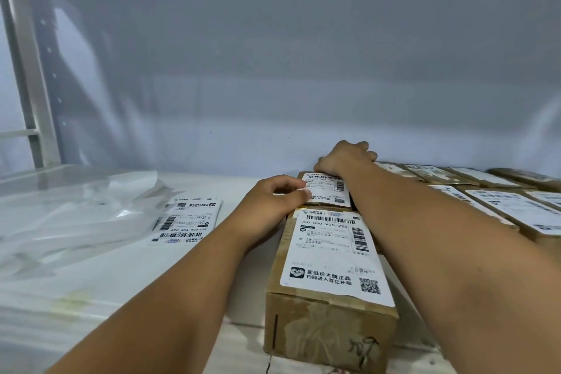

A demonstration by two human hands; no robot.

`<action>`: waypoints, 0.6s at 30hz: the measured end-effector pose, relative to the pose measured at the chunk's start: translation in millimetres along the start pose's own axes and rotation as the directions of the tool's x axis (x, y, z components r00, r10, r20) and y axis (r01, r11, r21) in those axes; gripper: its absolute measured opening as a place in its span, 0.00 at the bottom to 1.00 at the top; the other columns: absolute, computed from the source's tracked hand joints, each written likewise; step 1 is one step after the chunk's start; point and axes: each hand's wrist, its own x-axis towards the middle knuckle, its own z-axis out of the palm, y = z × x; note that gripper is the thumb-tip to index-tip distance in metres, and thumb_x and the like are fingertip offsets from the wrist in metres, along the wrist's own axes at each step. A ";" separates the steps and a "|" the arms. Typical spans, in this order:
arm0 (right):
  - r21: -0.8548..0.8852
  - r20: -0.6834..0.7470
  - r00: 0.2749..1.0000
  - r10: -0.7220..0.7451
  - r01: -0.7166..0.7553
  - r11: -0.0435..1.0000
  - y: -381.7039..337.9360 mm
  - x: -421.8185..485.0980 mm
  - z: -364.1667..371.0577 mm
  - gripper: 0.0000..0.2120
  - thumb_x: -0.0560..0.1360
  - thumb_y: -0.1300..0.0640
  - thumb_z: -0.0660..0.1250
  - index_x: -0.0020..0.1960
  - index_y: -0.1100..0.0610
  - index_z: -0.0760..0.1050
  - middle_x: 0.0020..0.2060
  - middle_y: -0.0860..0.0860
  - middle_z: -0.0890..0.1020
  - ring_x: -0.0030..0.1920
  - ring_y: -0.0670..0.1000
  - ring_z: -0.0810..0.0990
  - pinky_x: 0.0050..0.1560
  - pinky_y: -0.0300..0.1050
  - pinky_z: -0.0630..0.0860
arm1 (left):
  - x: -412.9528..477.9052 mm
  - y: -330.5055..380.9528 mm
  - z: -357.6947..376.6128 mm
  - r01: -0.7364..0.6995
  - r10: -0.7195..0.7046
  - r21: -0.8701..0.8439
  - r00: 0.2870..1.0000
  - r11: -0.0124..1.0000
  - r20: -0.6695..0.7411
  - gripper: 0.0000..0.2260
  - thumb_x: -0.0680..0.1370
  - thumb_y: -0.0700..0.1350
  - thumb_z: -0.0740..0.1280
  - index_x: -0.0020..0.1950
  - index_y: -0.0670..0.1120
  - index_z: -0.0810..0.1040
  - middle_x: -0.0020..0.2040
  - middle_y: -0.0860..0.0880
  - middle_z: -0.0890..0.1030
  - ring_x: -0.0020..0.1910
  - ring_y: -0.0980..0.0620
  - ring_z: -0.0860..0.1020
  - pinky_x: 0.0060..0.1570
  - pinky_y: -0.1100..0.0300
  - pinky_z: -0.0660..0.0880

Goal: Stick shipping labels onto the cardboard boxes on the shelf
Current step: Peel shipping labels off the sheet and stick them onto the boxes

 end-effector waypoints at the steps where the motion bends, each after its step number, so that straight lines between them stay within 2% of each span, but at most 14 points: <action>1: 0.017 -0.018 1.000 0.003 -0.003 1.000 -0.1 -0.2 -0.8 0.23 0.65 0.42 0.70 0.52 0.55 0.68 0.49 0.57 0.64 0.56 0.59 0.67 0.50 0.52 0.70 | -0.6 0.4 -0.1 -0.001 0.001 -0.001 1.000 1.000 -0.001 0.08 0.75 0.49 0.69 0.53 0.52 0.80 0.53 0.54 0.81 0.49 0.53 0.82 0.59 0.52 0.75; 6: 0.118 -0.083 0.996 0.027 -0.017 0.993 1.2 -3.0 -6.0 0.21 0.67 0.43 0.69 0.51 0.55 0.68 0.52 0.56 0.64 0.56 0.59 0.65 0.50 0.51 0.69 | -2.0 1.1 -0.2 0.007 -0.007 -0.007 1.000 1.000 -0.007 0.05 0.75 0.48 0.69 0.50 0.51 0.79 0.53 0.52 0.81 0.46 0.51 0.82 0.54 0.55 0.75; 9: 0.169 -0.174 0.984 0.043 -0.014 0.986 1.4 -5.8 -9.6 0.22 0.68 0.42 0.67 0.56 0.53 0.71 0.59 0.56 0.65 0.61 0.60 0.64 0.53 0.53 0.65 | -2.3 1.3 0.6 0.012 -0.012 -0.017 1.000 1.000 0.008 0.06 0.75 0.48 0.68 0.50 0.49 0.78 0.52 0.52 0.81 0.44 0.51 0.81 0.50 0.56 0.74; 13: 0.309 -0.219 0.974 0.057 0.013 0.951 0.8 -5.8 -14.1 0.25 0.68 0.41 0.66 0.60 0.53 0.72 0.62 0.56 0.65 0.63 0.60 0.63 0.58 0.54 0.65 | -2.0 1.3 0.9 -0.009 0.009 0.001 1.000 1.000 0.010 0.07 0.76 0.49 0.67 0.53 0.50 0.78 0.53 0.54 0.79 0.46 0.53 0.81 0.48 0.58 0.75; 15: 0.382 -0.203 0.977 0.066 0.017 0.924 0.3 -4.3 -18.7 0.25 0.68 0.40 0.66 0.59 0.54 0.71 0.61 0.56 0.66 0.63 0.60 0.64 0.57 0.54 0.66 | -1.4 0.7 0.6 -0.021 0.020 0.048 1.000 0.999 0.010 0.08 0.76 0.51 0.66 0.54 0.52 0.77 0.53 0.54 0.79 0.46 0.55 0.80 0.44 0.61 0.73; 18: 0.495 -0.173 0.981 0.090 0.008 0.869 -1.5 -4.9 -30.1 0.24 0.69 0.38 0.65 0.54 0.55 0.69 0.60 0.57 0.67 0.61 0.61 0.66 0.51 0.50 0.66 | -2.0 0.8 -0.8 -0.022 0.021 0.111 1.000 0.994 0.011 0.09 0.77 0.54 0.65 0.56 0.55 0.75 0.52 0.55 0.78 0.46 0.56 0.80 0.44 0.61 0.71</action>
